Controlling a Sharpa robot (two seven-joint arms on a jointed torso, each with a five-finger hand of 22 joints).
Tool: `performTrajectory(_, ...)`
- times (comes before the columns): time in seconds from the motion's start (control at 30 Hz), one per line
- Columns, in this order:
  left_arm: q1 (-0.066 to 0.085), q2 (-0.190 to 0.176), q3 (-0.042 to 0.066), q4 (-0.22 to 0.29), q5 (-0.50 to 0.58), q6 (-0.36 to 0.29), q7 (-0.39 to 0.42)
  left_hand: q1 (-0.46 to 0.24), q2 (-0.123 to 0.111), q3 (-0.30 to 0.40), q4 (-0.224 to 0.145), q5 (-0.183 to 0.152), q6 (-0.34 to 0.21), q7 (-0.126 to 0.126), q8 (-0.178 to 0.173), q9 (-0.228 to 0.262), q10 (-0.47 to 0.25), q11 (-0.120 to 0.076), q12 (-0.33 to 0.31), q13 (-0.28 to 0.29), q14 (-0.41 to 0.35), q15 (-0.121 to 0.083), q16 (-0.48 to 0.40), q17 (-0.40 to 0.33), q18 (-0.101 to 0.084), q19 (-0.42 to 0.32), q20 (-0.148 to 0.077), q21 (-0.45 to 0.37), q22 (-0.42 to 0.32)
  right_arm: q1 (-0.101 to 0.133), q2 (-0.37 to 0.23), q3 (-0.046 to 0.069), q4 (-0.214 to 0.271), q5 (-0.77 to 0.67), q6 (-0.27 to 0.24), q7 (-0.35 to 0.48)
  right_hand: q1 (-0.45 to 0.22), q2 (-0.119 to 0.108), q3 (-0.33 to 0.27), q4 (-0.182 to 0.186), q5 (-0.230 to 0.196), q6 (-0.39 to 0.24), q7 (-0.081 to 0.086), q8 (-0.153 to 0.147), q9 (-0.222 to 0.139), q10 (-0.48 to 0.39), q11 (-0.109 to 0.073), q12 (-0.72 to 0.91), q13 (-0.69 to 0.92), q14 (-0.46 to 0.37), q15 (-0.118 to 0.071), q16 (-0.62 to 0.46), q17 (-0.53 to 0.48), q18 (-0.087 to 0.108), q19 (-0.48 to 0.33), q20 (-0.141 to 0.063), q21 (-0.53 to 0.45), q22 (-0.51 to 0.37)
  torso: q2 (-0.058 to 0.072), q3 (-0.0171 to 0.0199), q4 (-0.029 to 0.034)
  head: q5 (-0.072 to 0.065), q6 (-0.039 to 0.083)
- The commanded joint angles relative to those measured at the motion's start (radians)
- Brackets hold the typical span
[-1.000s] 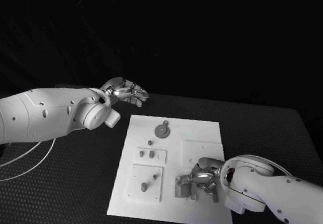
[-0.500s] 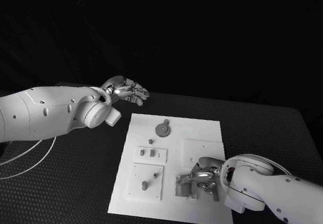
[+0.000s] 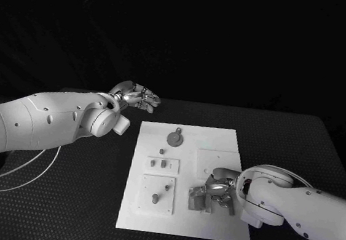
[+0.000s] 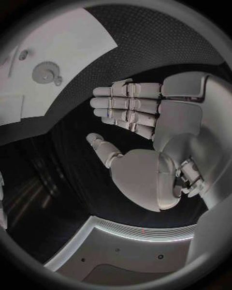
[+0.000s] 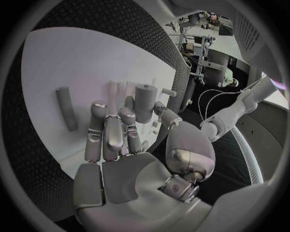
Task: Assemble the parts on the task board
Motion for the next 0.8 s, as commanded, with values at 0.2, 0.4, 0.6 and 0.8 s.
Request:
performTrajectory(0.2, 0.001, 0.001, 0.001, 0.003, 0.005, 0.005, 0.010, -0.008, 0.003, 0.001, 0.007, 0.007, -0.006, -0.002, 0.004, -0.001, -0.007, 0.000, 0.000, -0.002, 0.003, 0.005, -0.005, 0.002, -0.006, -0.003, 0.002, 0.005, -0.002, -0.006, 0.003, -0.006, -0.004, -0.003, 0.025, -0.001, 0.022, -0.071, 0.029, 0.054, 0.000, -0.030, 0.018, -0.018, -0.011, -0.023, 0.009, -0.005, -0.001, -0.037, 0.009, -0.012, -0.032, 0.013, -0.015, 0.007, -0.008, 0.016, 0.000, -0.0003, -0.0003, 0.001, 0.000)
performTrajectory(0.4, 0.001, 0.001, 0.001, 0.004, 0.005, 0.006, 0.010, -0.008, 0.003, 0.001, 0.007, 0.007, -0.006, -0.002, 0.005, -0.001, -0.007, 0.000, 0.001, -0.002, 0.003, 0.005, -0.005, 0.003, -0.006, -0.003, 0.002, 0.005, -0.002, -0.006, 0.003, -0.006, -0.006, -0.003, 0.026, 0.000, 0.027, -0.092, 0.032, 0.076, 0.000, -0.033, 0.020, -0.020, -0.011, -0.028, 0.011, -0.006, -0.001, -0.046, 0.010, -0.012, -0.040, 0.013, -0.018, 0.009, -0.009, 0.016, 0.000, -0.0008, 0.0000, 0.001, 0.000)
performTrajectory(0.6, 0.001, 0.000, 0.001, 0.004, 0.005, 0.006, 0.010, -0.009, 0.002, 0.001, 0.008, 0.007, -0.006, -0.002, 0.005, -0.001, -0.007, 0.000, 0.001, -0.002, 0.003, 0.005, -0.006, 0.003, -0.006, -0.003, 0.002, 0.005, -0.002, -0.006, 0.002, -0.007, -0.006, -0.003, 0.019, 0.000, 0.029, -0.100, 0.034, 0.090, 0.000, -0.033, 0.021, -0.021, -0.010, -0.029, 0.011, -0.005, -0.002, -0.048, 0.011, -0.011, -0.042, 0.013, -0.019, 0.010, -0.009, 0.017, 0.000, -0.0008, 0.0000, 0.001, 0.000)
performTrajectory(0.8, 0.001, 0.000, 0.001, 0.004, 0.005, 0.007, 0.009, -0.009, 0.002, 0.001, 0.008, 0.008, -0.006, -0.002, 0.005, -0.001, -0.007, 0.000, 0.001, -0.002, 0.003, 0.005, -0.006, 0.003, -0.006, -0.003, 0.002, 0.005, -0.002, -0.006, -0.001, -0.007, -0.002, -0.016, -0.015, 0.019, 0.033, -0.099, 0.035, 0.094, 0.000, -0.031, 0.020, -0.020, -0.009, -0.029, 0.011, -0.004, -0.001, -0.046, 0.011, -0.009, -0.039, 0.013, -0.019, 0.010, -0.009, 0.017, 0.000, -0.0002, -0.0001, 0.001, 0.000)
